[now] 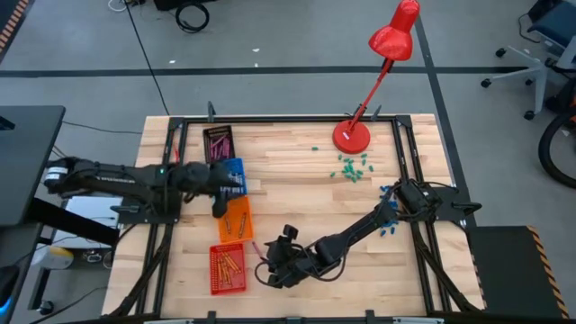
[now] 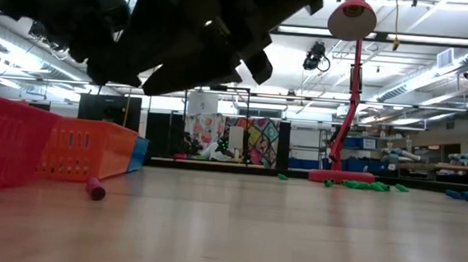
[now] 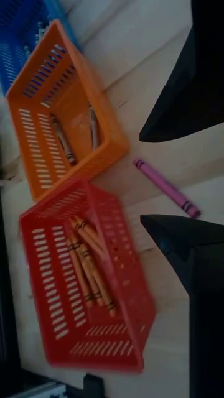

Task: Sort crayons
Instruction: Put the pink crayon into the black bin

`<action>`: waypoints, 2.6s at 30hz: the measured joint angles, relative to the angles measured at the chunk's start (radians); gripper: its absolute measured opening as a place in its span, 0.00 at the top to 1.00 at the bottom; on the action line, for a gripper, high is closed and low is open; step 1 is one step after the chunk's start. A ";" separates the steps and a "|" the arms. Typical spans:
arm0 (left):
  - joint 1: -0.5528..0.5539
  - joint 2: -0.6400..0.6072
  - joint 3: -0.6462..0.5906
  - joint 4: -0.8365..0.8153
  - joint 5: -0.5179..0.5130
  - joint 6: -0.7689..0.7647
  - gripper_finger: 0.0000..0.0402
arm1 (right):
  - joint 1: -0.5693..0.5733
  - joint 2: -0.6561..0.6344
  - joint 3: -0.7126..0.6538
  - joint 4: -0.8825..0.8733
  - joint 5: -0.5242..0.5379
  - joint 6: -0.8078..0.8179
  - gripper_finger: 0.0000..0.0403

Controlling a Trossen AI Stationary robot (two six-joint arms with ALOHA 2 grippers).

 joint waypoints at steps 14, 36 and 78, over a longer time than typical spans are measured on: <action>-0.206 -0.048 -0.086 0.082 -0.177 -0.052 0.59 | 0.016 0.098 0.011 0.067 0.068 0.008 0.49; -0.278 -0.048 -0.086 0.139 -0.182 -0.087 0.59 | 0.017 0.099 -0.109 0.354 0.091 -0.054 0.49; -0.277 -0.047 -0.084 0.138 -0.192 -0.058 0.59 | -0.015 0.273 0.230 -0.167 0.053 0.236 0.60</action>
